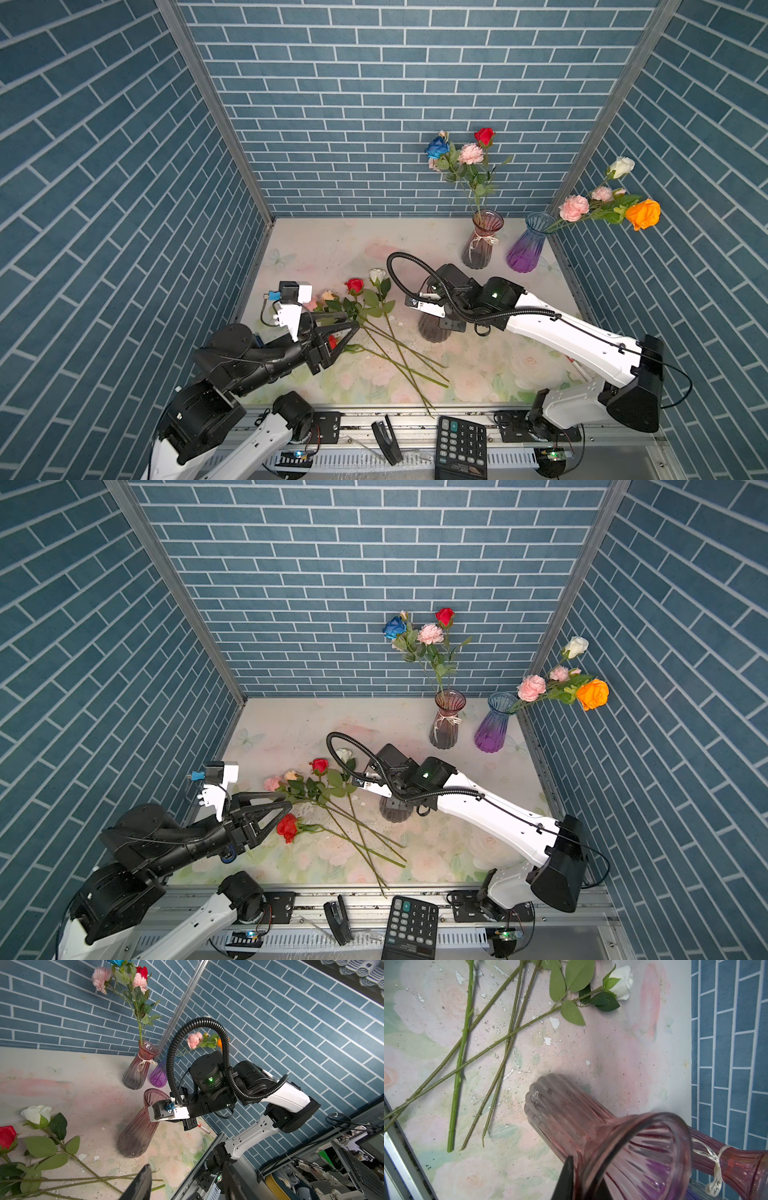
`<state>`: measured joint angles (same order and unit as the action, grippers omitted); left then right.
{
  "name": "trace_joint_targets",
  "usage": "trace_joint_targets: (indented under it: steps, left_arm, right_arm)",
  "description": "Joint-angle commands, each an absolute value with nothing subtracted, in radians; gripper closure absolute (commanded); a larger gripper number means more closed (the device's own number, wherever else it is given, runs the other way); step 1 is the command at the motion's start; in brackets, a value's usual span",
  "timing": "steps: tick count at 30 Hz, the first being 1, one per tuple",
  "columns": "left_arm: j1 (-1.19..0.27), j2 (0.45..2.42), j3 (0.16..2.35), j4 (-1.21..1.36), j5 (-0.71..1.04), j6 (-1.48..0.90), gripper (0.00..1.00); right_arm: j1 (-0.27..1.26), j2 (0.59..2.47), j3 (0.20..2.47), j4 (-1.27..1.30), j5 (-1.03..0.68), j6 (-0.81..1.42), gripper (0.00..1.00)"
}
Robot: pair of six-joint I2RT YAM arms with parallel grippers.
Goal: Arrange the flowers into the vase
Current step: 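Set the mauve vase at table centre while the left gripper nears the roses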
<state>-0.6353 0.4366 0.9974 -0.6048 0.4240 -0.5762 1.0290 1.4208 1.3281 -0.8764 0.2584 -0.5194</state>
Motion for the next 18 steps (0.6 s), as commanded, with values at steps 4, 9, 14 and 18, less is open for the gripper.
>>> trace_joint_targets:
  steps: [4,9,14,18]
  left_arm:
    - [-0.638,0.435,0.954,-0.593,0.360,-0.581,0.41]
    - [-0.638,0.405,0.875,-0.569,0.319,-0.616,0.41]
    - [-0.639,0.413,0.775,-0.528,0.280,-0.643,0.41]
    - [-0.638,0.435,0.619,-0.405,0.270,-0.697,0.42]
  right_arm:
    - [1.043,1.395,1.324,-0.784,0.301,-0.464,0.77]
    - [1.043,1.300,1.312,-0.757,0.253,-0.415,0.70]
    - [1.044,1.118,1.239,-0.661,0.279,-0.292,0.71]
    - [1.042,0.889,1.060,-0.486,0.474,-0.062,0.70]
